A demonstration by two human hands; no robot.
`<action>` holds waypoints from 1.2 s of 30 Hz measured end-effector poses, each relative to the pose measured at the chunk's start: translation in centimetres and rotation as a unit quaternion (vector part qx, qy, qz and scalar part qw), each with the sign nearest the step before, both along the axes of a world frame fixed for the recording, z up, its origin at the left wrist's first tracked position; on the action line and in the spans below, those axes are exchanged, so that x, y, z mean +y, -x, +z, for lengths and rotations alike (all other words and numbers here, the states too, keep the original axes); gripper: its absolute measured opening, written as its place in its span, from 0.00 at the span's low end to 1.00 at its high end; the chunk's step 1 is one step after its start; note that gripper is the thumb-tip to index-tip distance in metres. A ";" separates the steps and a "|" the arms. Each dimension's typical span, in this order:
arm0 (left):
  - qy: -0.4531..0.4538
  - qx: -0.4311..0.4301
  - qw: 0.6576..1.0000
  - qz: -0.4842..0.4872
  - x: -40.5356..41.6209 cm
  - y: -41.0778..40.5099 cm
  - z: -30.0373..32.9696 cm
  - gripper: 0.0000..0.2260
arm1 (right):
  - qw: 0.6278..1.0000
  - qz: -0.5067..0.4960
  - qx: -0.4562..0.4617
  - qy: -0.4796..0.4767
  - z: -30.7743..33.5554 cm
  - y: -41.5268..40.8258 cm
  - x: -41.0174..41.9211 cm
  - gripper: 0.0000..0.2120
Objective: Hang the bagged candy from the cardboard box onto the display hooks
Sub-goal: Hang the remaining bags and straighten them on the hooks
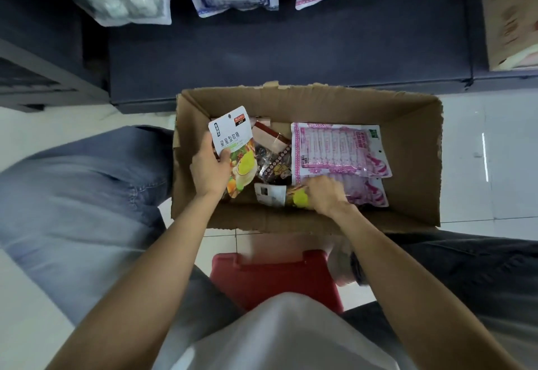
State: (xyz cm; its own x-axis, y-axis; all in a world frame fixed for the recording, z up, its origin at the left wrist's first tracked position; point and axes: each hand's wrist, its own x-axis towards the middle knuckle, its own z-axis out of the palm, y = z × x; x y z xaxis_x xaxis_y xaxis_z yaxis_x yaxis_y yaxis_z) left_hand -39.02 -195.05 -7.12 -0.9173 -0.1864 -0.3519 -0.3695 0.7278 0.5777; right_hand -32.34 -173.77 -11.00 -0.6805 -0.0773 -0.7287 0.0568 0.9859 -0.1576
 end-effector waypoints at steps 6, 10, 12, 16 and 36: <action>-0.169 -0.006 0.982 0.082 1.3 0.9 3.6 0.14 | 0.870 -0.365 0.224 0.244 8.7 -0.6 4.9 0.12; -0.301 0.032 0.952 0.047 4.5 1.2 8.7 0.13 | 0.721 -0.477 0.277 0.419 14.6 -1.9 6.1 0.16; -0.347 0.052 0.936 0.017 6.5 1.9 11.8 0.12 | 0.681 -0.483 0.289 0.469 17.1 -2.0 6.7 0.15; -0.413 0.106 0.904 -0.043 10.9 3.4 18.5 0.16 | 0.667 -0.467 0.365 0.451 20.3 -0.3 8.4 0.18; -0.241 0.374 0.869 -0.214 22.4 13.5 34.4 0.18 | 0.566 -0.298 0.699 0.320 37.2 15.4 16.4 0.28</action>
